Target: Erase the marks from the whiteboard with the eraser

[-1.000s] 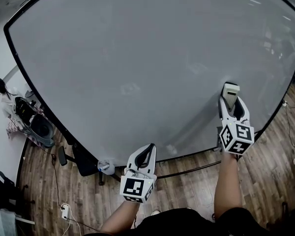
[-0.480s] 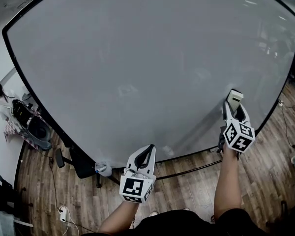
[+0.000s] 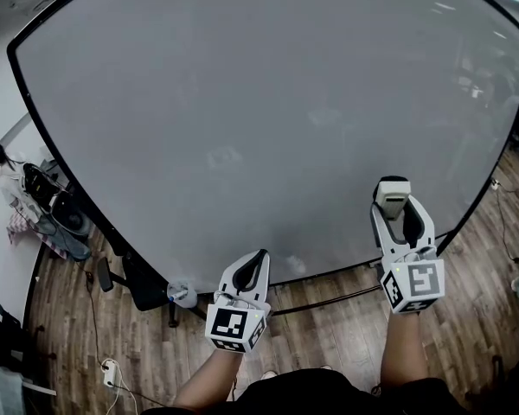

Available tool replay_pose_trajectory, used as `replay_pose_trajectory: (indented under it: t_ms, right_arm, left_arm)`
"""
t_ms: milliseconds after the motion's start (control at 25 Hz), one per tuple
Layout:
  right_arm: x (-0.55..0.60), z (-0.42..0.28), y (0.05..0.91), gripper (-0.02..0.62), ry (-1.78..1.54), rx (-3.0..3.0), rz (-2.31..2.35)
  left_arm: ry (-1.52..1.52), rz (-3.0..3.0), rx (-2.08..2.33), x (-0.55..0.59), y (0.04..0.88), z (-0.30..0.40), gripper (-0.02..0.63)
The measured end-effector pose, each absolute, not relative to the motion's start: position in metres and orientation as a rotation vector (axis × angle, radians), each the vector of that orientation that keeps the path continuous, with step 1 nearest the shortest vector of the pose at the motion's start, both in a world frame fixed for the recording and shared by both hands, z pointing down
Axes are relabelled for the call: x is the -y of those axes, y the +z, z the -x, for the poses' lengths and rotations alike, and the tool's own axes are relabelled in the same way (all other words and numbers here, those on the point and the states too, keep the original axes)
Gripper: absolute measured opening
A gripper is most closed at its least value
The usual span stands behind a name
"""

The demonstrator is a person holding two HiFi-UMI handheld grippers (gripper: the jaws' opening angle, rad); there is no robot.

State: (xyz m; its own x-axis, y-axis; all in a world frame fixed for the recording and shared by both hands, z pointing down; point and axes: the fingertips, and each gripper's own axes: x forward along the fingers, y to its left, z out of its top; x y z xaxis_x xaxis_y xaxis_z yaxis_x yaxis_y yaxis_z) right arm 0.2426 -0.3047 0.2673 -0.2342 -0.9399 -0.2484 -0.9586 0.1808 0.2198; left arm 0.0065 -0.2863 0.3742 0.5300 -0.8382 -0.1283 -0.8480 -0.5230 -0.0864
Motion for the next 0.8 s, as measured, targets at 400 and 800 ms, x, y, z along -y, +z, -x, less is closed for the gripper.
replay_pose_trajectory:
  t_ms: [400, 800]
  right_arm:
    - [0.259, -0.138, 0.304, 0.262, 0.676, -2.587, 1.662]
    - [0.244, -0.095, 0.361, 0.259, 0.535, -2.718, 1.592]
  left_arm:
    - [0.116, 2.586, -1.587, 0.291, 0.376, 0.030, 0.018]
    - [0.079, 2.583, -1.629, 0.284, 0.396, 0.042, 0.018]
